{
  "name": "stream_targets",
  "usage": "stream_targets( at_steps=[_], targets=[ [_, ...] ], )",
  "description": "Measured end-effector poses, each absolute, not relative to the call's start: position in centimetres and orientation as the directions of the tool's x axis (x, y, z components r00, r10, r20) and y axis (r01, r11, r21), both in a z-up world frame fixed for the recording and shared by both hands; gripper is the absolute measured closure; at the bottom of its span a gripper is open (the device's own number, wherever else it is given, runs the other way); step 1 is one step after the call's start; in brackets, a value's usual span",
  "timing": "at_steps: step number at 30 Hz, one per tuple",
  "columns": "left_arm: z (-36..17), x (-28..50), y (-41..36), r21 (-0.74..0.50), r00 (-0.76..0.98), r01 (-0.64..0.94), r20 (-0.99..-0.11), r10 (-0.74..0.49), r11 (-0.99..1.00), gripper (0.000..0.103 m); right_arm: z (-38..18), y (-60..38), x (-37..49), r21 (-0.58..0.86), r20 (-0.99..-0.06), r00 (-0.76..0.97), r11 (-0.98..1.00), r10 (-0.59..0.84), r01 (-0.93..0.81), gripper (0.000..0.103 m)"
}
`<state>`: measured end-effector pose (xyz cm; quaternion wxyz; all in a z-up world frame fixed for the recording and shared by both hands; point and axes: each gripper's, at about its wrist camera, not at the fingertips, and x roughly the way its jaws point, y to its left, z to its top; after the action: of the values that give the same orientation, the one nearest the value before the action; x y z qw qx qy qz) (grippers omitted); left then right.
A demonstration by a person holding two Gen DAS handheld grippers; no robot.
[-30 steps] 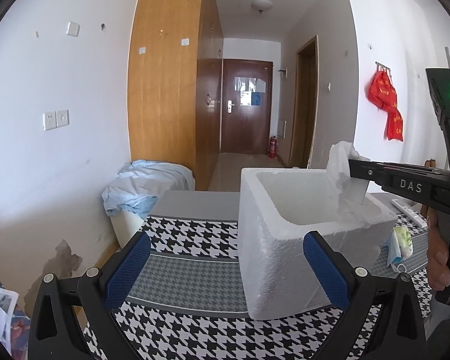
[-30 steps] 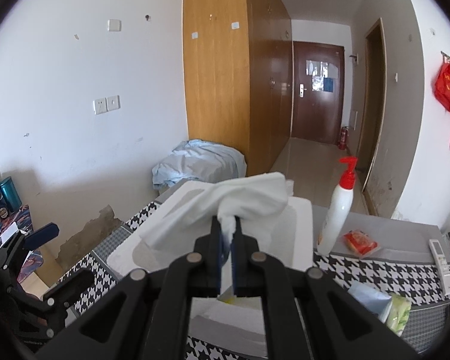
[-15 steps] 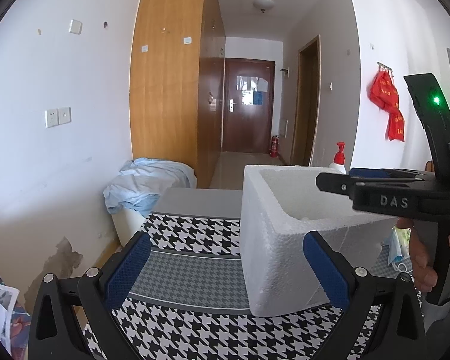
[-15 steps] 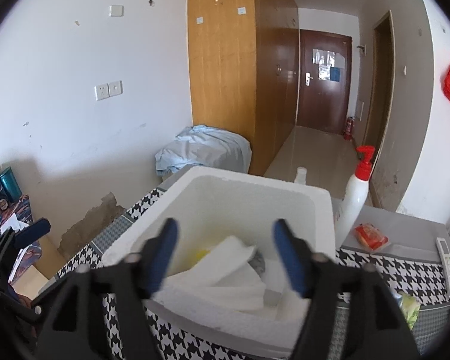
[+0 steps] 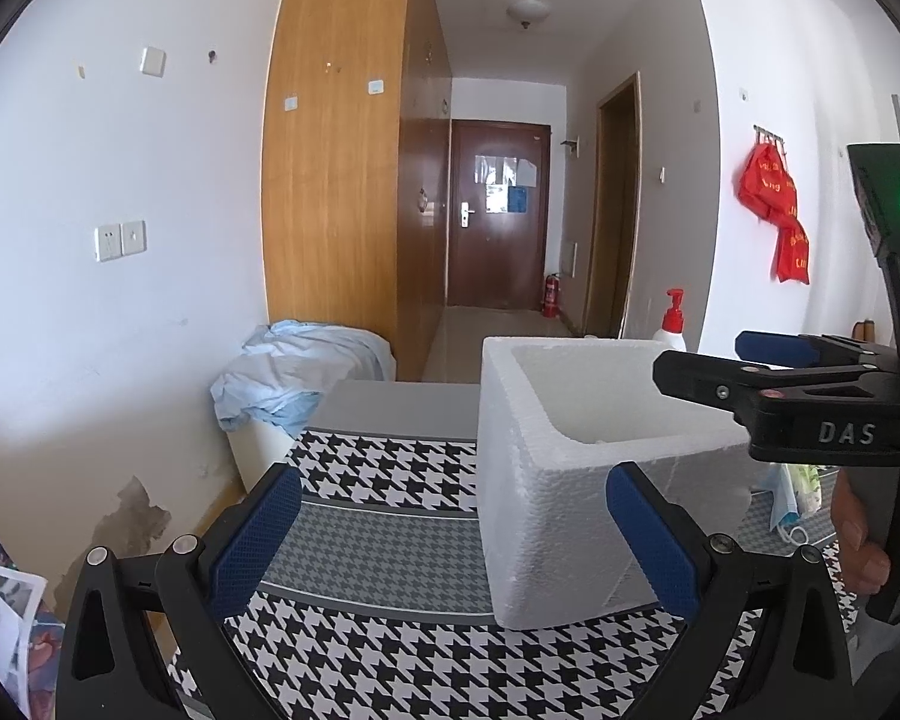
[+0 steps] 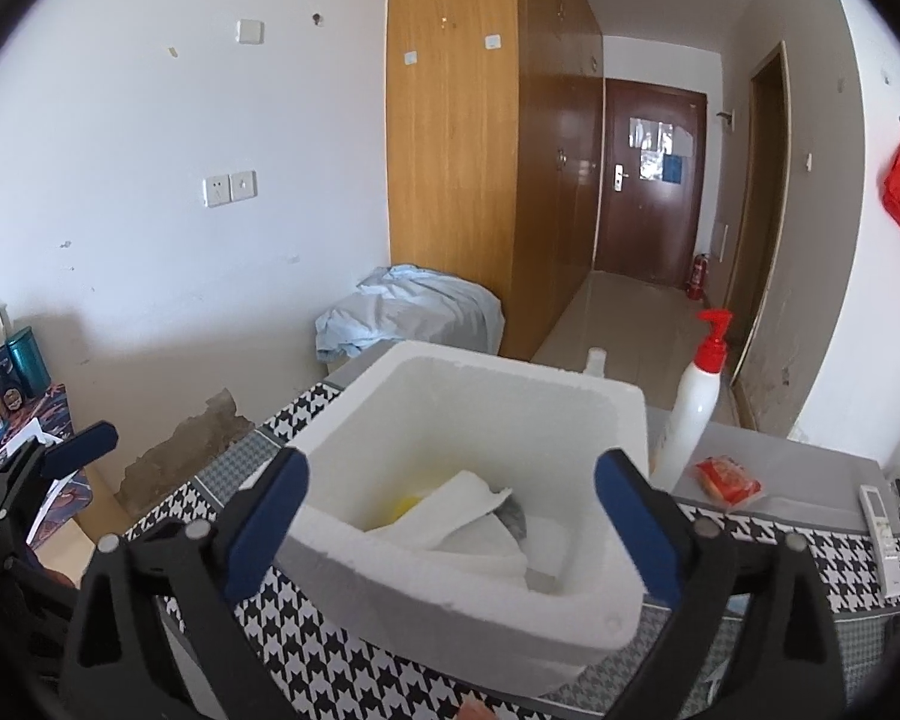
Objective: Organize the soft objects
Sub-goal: 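Withdraw both tools from the foam box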
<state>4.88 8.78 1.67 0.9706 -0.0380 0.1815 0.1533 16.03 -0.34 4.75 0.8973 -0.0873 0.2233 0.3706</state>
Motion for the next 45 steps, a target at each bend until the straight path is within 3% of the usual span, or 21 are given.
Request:
stream_targets(
  at_steps=[45],
  targets=[
    [3.7, 2.6, 2.9, 0.007, 0.928, -0.216, -0.31, 0.208, 0.976, 0.001, 4.9, -9.5, 9.2, 0.004, -0.351, 0.731, 0.782, 0.585, -0.623, 0.001]
  ],
)
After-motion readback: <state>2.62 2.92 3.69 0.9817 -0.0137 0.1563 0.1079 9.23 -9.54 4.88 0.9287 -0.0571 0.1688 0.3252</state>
